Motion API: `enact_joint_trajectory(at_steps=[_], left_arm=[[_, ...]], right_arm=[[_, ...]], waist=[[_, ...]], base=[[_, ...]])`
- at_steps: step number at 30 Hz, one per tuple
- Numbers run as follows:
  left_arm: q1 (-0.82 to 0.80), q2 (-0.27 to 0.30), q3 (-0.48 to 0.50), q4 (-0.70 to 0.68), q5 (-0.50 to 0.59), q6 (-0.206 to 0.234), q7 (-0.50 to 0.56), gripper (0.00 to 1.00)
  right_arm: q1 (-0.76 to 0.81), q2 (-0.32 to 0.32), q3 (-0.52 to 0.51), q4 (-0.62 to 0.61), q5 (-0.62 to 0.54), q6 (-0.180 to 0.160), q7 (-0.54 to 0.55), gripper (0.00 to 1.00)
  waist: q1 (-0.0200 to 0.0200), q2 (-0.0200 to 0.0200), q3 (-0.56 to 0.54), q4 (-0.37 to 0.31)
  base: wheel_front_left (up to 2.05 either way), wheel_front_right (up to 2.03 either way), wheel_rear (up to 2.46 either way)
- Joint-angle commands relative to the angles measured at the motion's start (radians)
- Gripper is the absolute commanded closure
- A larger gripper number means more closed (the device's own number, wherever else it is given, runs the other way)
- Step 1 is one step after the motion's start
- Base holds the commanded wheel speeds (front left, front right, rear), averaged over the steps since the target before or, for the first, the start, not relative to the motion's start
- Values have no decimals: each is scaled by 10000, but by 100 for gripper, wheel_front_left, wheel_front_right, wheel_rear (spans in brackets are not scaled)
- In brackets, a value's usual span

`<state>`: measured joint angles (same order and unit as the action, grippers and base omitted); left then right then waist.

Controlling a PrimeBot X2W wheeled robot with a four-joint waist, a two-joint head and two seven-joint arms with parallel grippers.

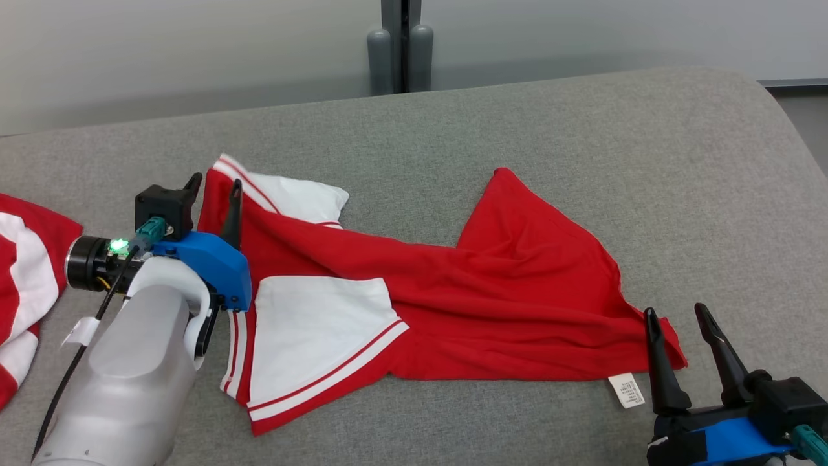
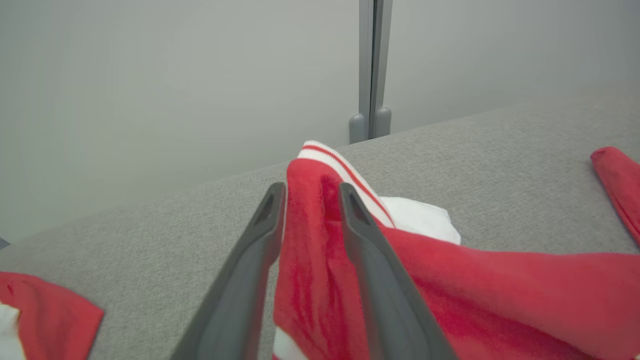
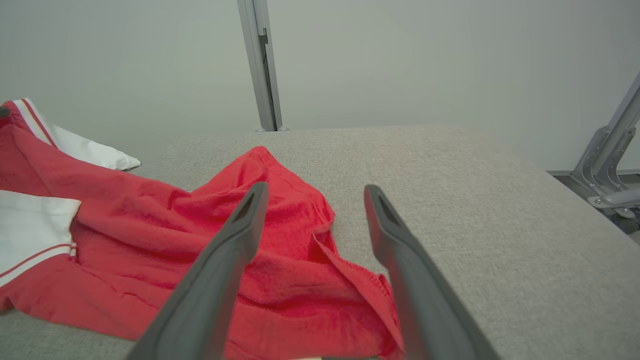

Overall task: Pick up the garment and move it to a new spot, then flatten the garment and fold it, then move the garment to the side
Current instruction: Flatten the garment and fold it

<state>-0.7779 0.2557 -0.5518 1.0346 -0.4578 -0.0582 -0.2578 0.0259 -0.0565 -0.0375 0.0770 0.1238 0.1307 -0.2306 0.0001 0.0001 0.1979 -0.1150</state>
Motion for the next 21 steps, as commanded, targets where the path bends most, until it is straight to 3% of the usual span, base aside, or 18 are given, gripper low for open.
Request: enact_joint_trajectory(at_steps=[1,10,15,21], left_arm=[[236,53,143,-142,32,161,-72,0],[2176,50,1695,-3497,419,637,-72,0],[3261,-127,1934,-4253,787,252,-76,0],[3714,-360,1714,-4025,971,-209,-75,0]], right_arm=[[-59,5,-29,29,-6,2,-53,0],[220,21,-211,104,34,2,-97,0],[303,30,-139,117,38,2,-61,0],[371,39,-66,106,70,2,-25,0]], waist=[[-1,-1,-40,45],[-1,-1,-402,624],[-1,-1,-582,866],[-1,-1,-665,963]], base=[[0,0,0],[0,0,0],[0,0,0],[0,0,0]])
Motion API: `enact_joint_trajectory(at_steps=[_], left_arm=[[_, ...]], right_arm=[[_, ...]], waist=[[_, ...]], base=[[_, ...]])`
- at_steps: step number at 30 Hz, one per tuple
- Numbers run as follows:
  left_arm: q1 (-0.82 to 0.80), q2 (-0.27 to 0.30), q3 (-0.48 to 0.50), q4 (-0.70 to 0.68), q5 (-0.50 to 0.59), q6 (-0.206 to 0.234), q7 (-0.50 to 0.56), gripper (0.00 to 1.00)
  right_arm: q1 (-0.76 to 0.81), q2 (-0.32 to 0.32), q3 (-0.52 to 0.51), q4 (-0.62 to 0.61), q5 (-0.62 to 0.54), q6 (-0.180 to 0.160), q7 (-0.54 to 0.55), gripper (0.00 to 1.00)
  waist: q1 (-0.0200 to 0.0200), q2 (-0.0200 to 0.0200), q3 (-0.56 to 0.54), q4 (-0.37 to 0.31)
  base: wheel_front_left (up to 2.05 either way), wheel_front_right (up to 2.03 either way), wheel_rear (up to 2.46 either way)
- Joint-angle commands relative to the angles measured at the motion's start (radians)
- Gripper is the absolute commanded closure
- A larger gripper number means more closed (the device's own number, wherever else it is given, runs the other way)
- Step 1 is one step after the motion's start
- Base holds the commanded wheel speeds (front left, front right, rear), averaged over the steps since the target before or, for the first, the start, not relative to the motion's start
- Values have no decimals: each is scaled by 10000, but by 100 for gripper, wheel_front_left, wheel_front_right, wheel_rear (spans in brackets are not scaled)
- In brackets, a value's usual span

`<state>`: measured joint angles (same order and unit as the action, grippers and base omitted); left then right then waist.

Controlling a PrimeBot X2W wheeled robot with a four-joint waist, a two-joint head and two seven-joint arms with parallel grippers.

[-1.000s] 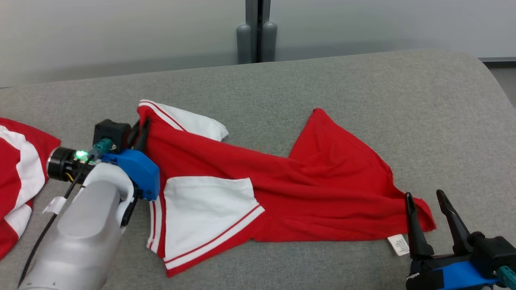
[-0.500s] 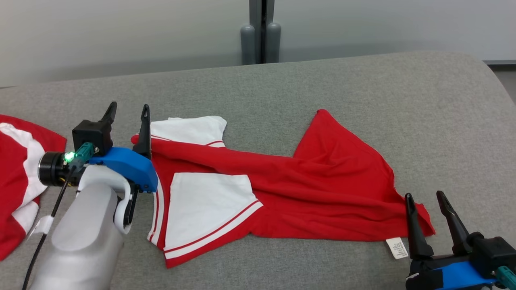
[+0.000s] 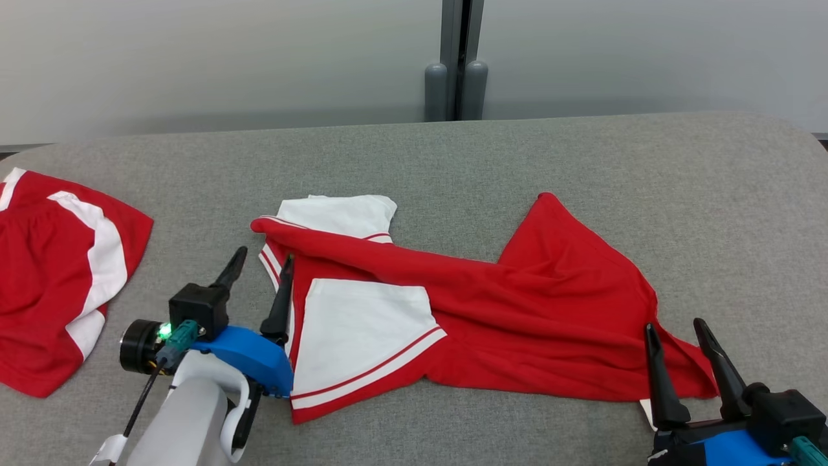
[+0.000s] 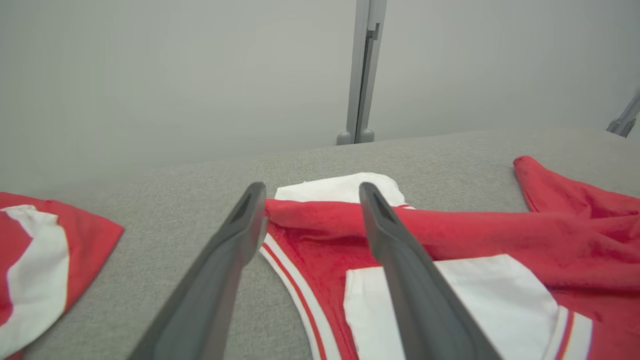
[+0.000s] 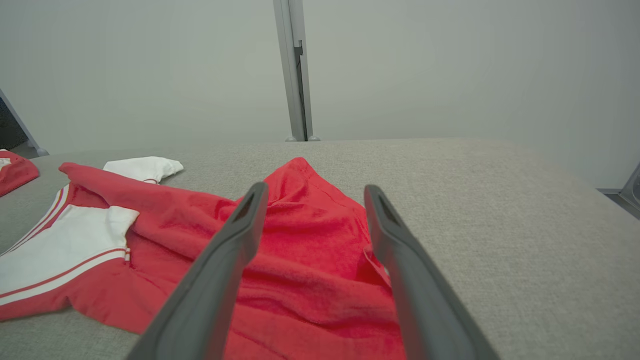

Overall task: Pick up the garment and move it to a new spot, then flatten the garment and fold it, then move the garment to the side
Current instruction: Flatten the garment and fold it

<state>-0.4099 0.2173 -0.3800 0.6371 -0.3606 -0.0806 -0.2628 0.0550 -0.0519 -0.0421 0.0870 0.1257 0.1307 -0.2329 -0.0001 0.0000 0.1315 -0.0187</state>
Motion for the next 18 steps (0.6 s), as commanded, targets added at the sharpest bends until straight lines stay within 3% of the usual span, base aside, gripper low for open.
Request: enact_joint_trajectory(at_steps=[1,18], left_arm=[[38,-2,-53,53,12,-30,-27,0],[-1143,-298,-1056,2755,-121,-482,4,0]], right_arm=[[73,-5,-4,-4,59,2,7,0],[-324,-64,208,102,132,2,-42,0]], waist=[[1,0,18,-4],[1,0,722,-771]], base=[[0,0,0],[0,0,0]])
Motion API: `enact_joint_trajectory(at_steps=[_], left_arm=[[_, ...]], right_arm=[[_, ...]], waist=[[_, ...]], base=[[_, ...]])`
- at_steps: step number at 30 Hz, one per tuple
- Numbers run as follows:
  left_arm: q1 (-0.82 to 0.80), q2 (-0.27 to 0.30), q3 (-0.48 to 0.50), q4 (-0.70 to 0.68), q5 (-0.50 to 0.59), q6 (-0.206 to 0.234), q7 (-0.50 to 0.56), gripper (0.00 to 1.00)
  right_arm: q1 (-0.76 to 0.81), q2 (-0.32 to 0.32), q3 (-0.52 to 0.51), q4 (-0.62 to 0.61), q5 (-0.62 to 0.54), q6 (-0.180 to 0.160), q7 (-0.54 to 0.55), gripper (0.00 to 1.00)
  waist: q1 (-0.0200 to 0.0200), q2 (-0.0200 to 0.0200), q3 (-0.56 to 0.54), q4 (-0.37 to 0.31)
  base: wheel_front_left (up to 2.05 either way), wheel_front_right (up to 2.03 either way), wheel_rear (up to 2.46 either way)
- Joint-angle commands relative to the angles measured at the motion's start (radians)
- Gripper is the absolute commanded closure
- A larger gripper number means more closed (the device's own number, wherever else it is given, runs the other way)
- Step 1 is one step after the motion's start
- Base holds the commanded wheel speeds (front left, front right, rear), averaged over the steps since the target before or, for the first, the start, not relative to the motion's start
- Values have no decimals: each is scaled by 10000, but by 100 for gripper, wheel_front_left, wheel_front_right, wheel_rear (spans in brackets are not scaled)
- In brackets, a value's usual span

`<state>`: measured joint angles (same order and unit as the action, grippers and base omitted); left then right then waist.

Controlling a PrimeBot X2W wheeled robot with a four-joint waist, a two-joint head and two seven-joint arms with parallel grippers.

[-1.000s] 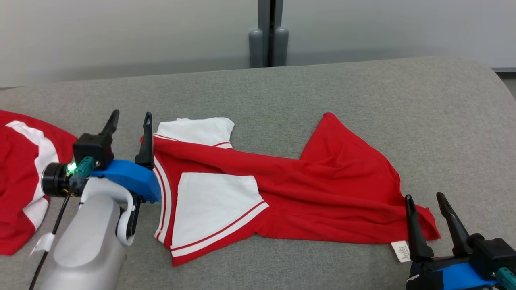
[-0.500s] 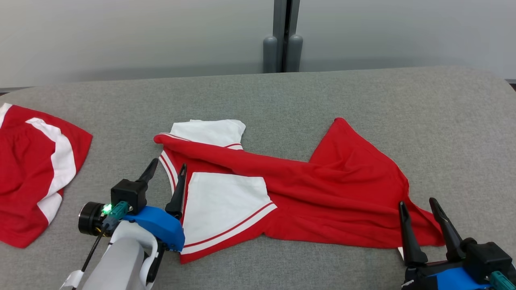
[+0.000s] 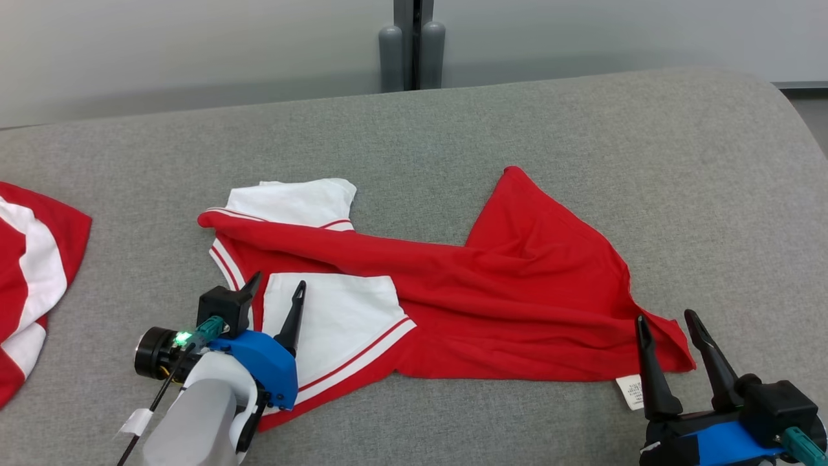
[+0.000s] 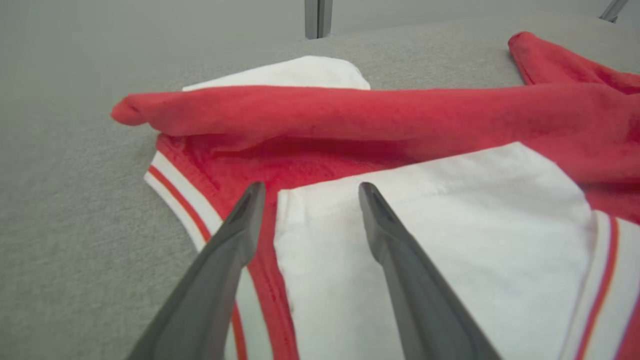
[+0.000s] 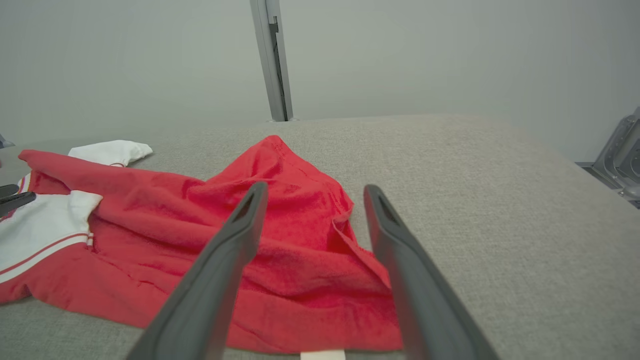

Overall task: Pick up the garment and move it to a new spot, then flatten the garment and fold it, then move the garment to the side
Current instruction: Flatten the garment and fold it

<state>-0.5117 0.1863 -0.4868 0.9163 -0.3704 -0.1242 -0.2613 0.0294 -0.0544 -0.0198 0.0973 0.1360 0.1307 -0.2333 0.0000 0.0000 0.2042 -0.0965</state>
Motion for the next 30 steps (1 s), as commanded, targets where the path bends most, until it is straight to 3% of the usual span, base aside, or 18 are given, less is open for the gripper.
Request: enact_joint_trajectory(at_steps=[1,22,24,25,26,30], left_arm=[[-193,8,-12,90,-62,-56,-13,0],[-990,-123,-1227,1286,-987,-68,80,0],[-1061,-143,-1296,1447,-1129,-68,127,65],[-1115,-139,-1331,1511,-1181,-66,122,88],[-1151,-135,-1372,1566,-1244,-67,113,100],[-1259,-139,-1504,1647,-1433,-65,45,100]], right_arm=[[-95,-37,-18,0,36,2,-49,0],[-346,-75,-2,121,51,2,-48,0],[-341,-71,-7,117,41,2,-49,0],[-337,-66,-9,119,40,2,-51,0],[-339,-65,-14,120,38,4,-54,0],[-271,-58,-56,154,35,2,-70,0]], waist=[[0,0,31,-11],[0,0,257,-48],[0,0,271,-68],[0,0,279,-77],[0,0,281,-82],[0,0,193,-60]], base=[[0,0,0],[0,0,0],[0,0,0],[0,0,0],[0,0,0],[0,0,0]])
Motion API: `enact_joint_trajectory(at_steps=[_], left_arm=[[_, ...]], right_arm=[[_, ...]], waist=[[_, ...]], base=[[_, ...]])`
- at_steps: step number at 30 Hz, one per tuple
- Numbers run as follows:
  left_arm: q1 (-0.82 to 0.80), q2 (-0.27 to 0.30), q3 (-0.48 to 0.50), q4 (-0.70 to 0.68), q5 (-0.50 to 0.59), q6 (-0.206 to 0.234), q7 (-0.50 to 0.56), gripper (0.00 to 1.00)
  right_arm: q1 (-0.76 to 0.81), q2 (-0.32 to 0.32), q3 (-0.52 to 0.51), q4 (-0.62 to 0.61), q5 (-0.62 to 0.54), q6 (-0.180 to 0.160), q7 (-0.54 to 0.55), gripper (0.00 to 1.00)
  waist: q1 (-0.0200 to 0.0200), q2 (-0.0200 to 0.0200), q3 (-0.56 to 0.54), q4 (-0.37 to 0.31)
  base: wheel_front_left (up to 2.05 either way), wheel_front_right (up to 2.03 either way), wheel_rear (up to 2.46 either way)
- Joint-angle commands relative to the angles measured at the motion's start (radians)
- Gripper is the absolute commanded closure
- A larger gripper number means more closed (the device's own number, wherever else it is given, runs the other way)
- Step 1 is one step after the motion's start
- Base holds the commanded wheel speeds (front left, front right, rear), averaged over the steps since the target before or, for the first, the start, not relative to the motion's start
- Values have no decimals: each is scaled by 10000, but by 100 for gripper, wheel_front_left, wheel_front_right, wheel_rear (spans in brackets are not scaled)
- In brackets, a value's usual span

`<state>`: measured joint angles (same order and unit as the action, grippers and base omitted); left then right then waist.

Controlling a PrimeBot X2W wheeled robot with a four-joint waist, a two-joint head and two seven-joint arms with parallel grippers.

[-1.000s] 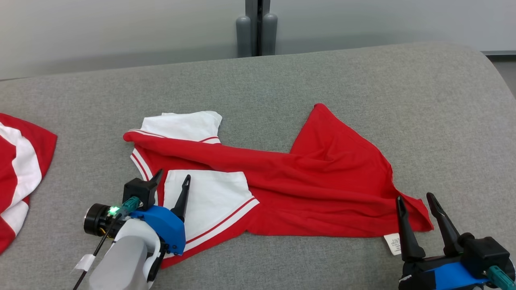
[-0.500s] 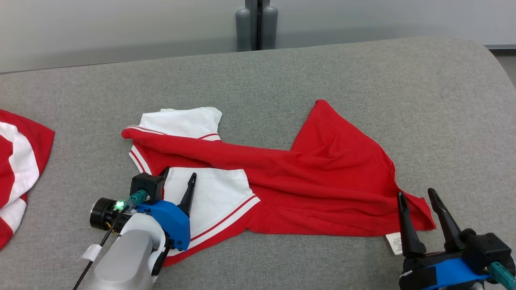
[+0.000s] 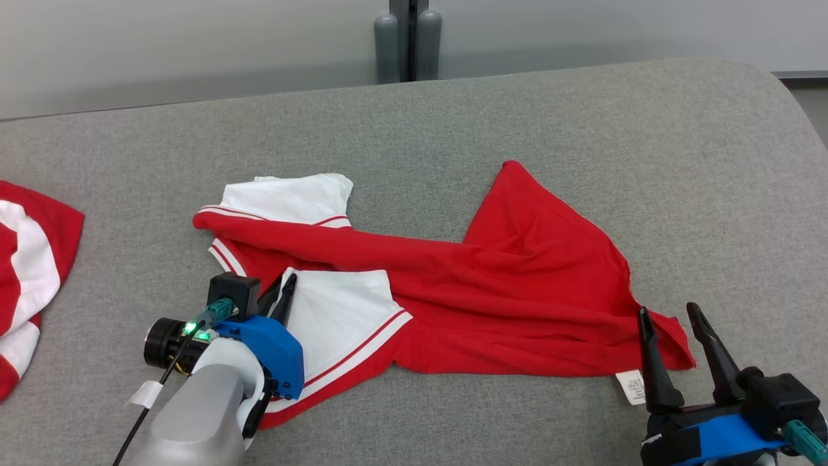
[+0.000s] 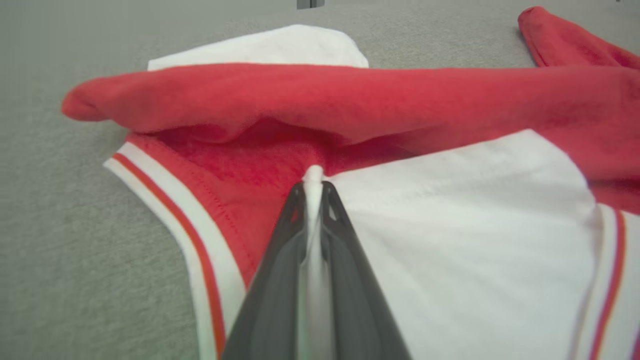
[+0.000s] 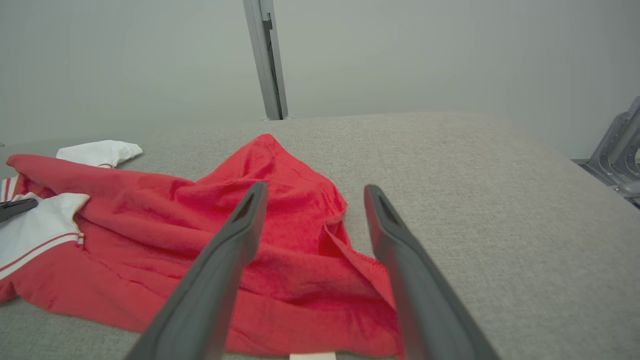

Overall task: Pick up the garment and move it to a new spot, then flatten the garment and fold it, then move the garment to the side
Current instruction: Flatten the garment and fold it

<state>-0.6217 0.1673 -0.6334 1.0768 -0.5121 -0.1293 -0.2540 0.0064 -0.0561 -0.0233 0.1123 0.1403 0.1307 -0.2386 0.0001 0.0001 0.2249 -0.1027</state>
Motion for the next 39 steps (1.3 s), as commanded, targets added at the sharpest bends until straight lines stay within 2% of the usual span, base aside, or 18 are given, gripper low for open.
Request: enact_joint_trajectory(at_steps=[1,5,10,19,22,28,39], left_arm=[[-153,54,-48,6,-77,-14,-59,100],[186,57,-34,-437,-179,-14,-111,100],[992,319,234,-1952,125,41,-119,100],[3646,698,426,-5343,1493,623,-114,100],[4489,617,484,-6217,1803,746,-114,100],[5491,437,677,-6651,1990,785,-115,100],[6805,107,1085,-7034,2455,510,-116,100]], right_arm=[[1,-39,-37,22,-5,2,-22,0],[218,-22,-103,81,15,4,-34,0],[452,8,-135,152,104,4,-53,0],[773,33,-168,150,200,4,-41,0],[808,34,-201,181,236,4,-41,0],[809,39,-78,241,253,4,-5,0],[1070,45,-85,348,369,4,-33,0]], waist=[[-1,-1,-65,22],[-1,-1,-359,164],[-1,-1,-725,459],[-1,-1,-1075,1110],[-1,-1,-1129,1296],[-1,-1,-1251,1428],[-1,-1,-1504,1509]], base=[[0,0,0],[0,0,0],[0,0,0],[0,0,0],[0,0,0],[0,0,0],[0,0,0]])
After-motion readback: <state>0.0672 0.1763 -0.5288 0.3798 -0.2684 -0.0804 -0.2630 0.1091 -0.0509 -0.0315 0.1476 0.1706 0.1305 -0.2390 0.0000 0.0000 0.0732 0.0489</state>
